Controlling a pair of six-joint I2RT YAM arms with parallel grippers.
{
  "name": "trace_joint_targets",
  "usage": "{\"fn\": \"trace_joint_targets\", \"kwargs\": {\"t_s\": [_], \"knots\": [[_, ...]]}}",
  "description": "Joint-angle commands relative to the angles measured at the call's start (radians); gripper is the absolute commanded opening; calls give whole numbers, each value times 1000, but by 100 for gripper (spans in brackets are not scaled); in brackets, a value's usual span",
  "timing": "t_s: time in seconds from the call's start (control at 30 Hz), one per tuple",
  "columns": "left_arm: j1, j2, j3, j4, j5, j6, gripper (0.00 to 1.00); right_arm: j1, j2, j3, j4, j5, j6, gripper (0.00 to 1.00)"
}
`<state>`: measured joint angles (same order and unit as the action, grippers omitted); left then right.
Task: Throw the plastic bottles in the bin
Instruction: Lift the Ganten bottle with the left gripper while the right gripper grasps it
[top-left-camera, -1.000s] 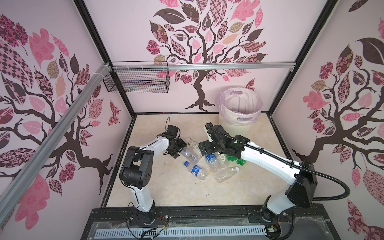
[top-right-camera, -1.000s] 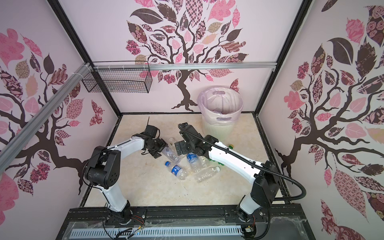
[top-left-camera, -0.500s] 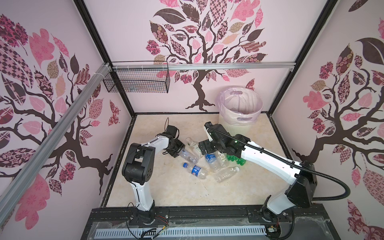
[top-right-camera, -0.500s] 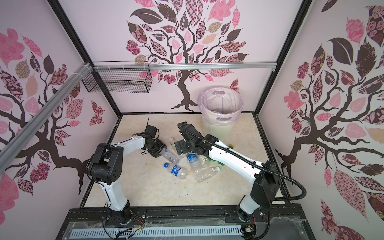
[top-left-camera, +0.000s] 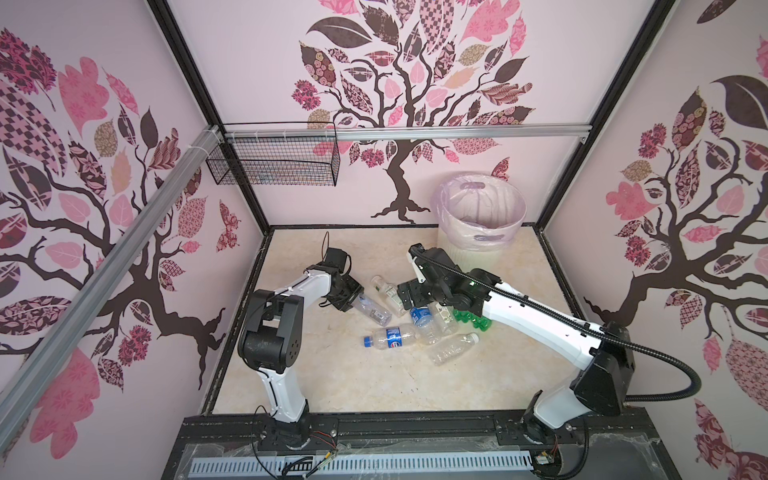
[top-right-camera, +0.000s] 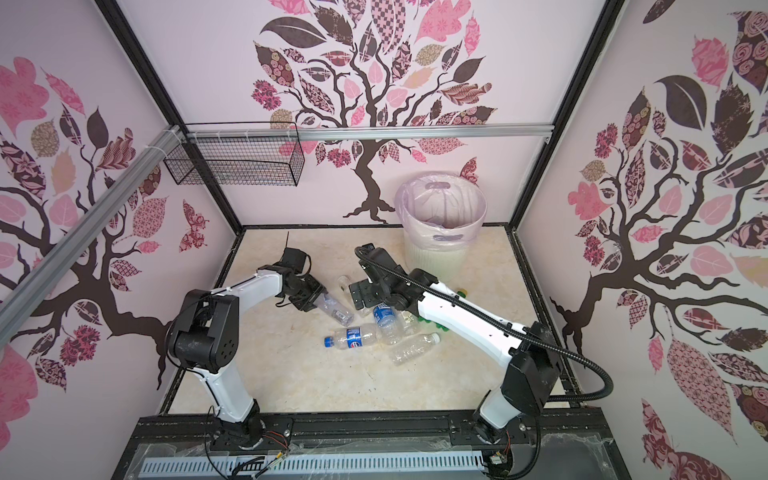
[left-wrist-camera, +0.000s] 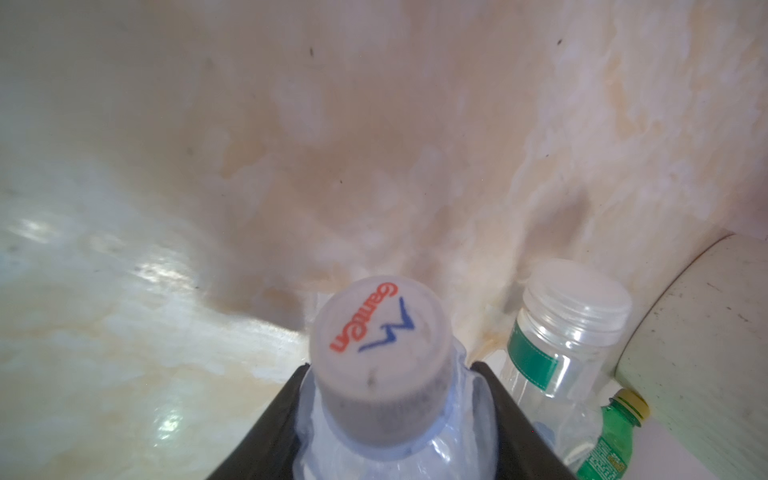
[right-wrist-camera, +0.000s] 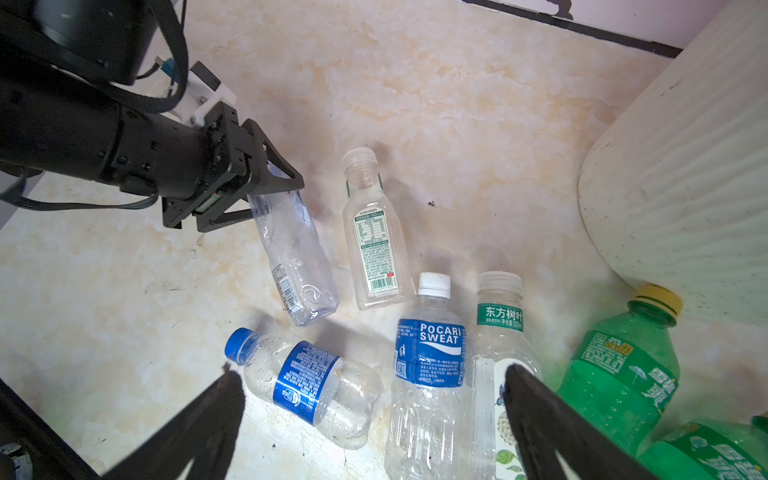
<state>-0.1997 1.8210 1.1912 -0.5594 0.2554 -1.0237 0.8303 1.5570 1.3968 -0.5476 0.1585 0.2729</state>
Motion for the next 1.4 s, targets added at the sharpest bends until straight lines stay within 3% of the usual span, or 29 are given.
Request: {"fn": "trace_joint_targets", "kwargs": {"t_s": [0.0, 0.37, 0.8, 1.03, 1.37], "knots": [[6, -49, 37, -39, -12, 37, 46, 6, -45, -10, 6, -11, 4, 99], [-4, -157, 1, -17, 55, 17, 46, 4, -86, -49, 22, -88, 23, 99], [-137, -281, 50, -40, 127, -18, 46, -23, -104, -83, 72, -227, 56, 99], [-146, -348, 36, -42, 152, -33, 46, -26, -100, -124, 111, -287, 85, 100], [-153, -413, -14, 5, 173, -93, 46, -25, -58, -122, 148, -397, 143, 88]]}}
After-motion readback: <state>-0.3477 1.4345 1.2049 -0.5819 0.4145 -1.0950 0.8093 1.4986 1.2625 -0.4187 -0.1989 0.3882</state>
